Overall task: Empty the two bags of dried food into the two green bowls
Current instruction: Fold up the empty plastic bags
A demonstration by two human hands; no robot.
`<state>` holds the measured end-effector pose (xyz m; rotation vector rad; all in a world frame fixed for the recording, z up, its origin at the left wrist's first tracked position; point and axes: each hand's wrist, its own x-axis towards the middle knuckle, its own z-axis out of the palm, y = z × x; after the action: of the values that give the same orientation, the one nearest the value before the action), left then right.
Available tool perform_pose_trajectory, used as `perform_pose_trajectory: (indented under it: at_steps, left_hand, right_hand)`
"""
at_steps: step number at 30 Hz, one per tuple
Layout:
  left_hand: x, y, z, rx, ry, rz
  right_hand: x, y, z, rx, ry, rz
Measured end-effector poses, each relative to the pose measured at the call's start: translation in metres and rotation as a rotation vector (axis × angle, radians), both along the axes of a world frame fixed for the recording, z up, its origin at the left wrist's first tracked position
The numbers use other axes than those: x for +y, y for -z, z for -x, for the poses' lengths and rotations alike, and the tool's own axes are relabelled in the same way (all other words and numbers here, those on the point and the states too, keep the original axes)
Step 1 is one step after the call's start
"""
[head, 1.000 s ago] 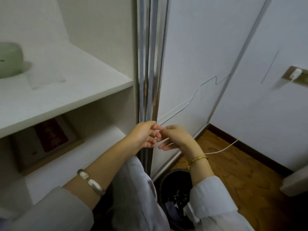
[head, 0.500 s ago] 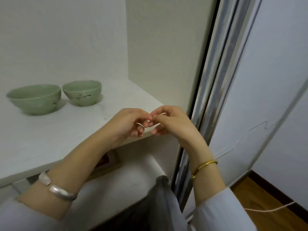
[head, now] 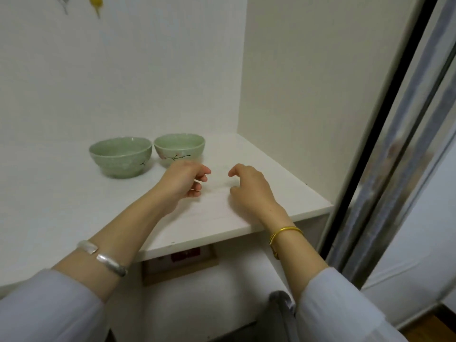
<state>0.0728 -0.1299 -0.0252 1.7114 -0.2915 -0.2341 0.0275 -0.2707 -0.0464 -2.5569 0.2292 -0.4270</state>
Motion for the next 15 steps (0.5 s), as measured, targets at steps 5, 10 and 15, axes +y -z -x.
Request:
perform_pose_trajectory:
  at_steps: [5, 10, 15]
  left_hand:
    - [-0.007, 0.007, -0.01, -0.06, -0.042, -0.054]
    - [-0.011, 0.013, -0.019, -0.188, -0.031, -0.183]
    - [-0.007, 0.014, -0.02, -0.277, -0.009, -0.294]
  right_hand:
    - [0.005, 0.005, -0.018, 0.09, 0.076, 0.204]
    - [0.006, 0.005, -0.025, 0.061, 0.136, 0.243]
    - [0.004, -0.002, -0.026, -0.049, 0.16, 0.183]
